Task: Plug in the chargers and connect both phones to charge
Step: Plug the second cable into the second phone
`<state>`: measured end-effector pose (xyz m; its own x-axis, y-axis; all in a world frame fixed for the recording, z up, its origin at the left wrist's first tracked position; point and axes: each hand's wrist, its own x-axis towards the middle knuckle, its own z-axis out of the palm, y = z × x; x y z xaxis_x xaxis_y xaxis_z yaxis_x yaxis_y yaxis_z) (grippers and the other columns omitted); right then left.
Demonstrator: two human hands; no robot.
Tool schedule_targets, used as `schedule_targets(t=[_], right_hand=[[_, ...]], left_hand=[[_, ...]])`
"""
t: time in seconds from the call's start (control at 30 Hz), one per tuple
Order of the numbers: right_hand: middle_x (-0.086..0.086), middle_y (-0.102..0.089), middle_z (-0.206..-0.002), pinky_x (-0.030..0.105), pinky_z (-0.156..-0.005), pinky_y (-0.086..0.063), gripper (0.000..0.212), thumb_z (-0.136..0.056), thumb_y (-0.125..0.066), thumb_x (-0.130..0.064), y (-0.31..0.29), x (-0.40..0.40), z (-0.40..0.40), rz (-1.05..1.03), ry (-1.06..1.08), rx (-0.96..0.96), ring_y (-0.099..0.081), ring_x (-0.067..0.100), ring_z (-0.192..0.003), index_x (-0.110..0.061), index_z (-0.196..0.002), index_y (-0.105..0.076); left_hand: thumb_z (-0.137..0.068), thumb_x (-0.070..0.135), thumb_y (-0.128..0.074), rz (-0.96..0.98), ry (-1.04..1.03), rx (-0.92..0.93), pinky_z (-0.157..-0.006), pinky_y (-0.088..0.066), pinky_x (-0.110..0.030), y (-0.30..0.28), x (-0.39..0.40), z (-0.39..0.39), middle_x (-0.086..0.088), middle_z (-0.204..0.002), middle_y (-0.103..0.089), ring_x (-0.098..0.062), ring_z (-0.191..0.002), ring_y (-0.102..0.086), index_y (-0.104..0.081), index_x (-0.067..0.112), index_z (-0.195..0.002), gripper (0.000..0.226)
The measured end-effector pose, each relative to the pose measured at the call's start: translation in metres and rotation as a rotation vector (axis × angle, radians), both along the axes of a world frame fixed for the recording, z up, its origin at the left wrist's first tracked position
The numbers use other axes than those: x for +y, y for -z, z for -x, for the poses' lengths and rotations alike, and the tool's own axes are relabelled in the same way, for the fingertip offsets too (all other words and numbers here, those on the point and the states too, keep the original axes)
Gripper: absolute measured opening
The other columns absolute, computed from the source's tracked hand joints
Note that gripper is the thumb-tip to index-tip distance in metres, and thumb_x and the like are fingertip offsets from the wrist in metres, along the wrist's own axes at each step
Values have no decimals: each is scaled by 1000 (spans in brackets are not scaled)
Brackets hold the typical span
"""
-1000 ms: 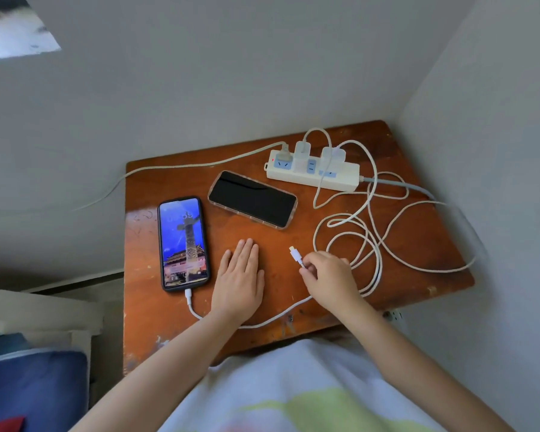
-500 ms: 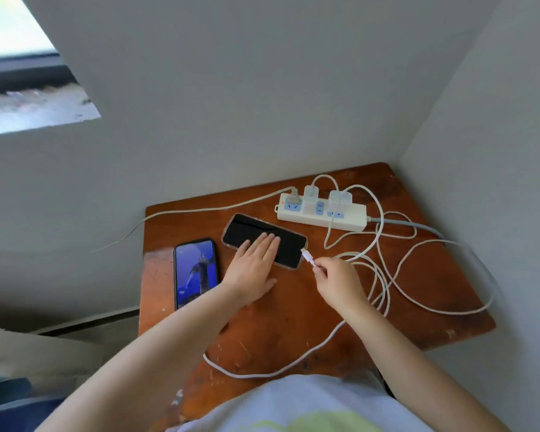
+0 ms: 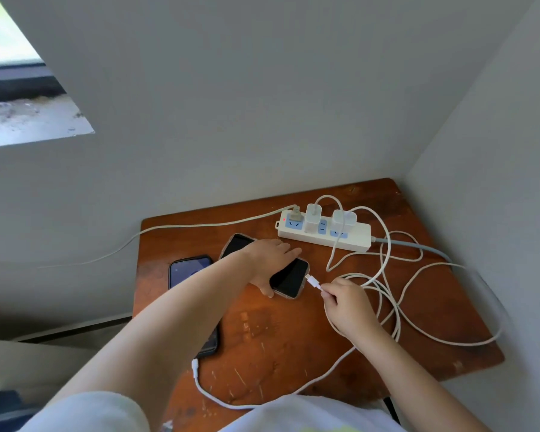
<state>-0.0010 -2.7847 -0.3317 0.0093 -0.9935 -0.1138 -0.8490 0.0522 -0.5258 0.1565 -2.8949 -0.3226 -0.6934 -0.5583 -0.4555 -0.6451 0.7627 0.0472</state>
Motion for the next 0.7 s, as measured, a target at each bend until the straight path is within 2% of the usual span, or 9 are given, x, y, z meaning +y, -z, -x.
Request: schedule_targets(t=[0.13,0.3,0.43,0.57,0.7], right_hand=[[19,-66,-94,31,-71,-49,21,-88,-53,-3,-10,6,2,57,-37,-28,-60,28,-84,1,-105,-64],[18,-67,-73,28,-54,-45,15,-78,-64,6,-32,18,-8,141,-146,-35,-62,28,-63,3,-91,-70],[13,-66,-55,30,-51,-44,17,-62,-75,13,-43,29,-14,223,-180,13,-60,24,-46,1,-74,-72],[13,-66,-53,27,-53,-40,17,-61,-77,12,-44,36,-15,225,-124,5,-60,23,-43,2,-74,-73],[15,-68,-57,30,-53,-46,16,-63,-75,13,-45,38,-16,235,-109,-27,-61,24,-46,4,-76,-72]], left_hand=[[-68,37,-72,24,16,79,-107,-26,-39,0,15,-19,-14,-143,-32,-28,-130,-28,-18,10,-139,94],[-70,40,-69,65,25,247,-108,-23,-35,-5,33,-43,-12,-144,-31,-26,-130,-22,-20,11,-138,89],[-71,44,-67,71,-29,290,-108,-19,-30,-9,37,-51,-10,-147,-27,-24,-133,-17,-16,12,-140,91],[-70,45,-68,60,-61,315,-107,-22,-30,-14,36,-53,-10,-146,-27,-23,-133,-17,-16,12,-140,93],[-69,46,-68,41,-59,304,-107,-23,-30,-14,41,-51,-9,-146,-28,-23,-132,-18,-17,13,-140,93]])
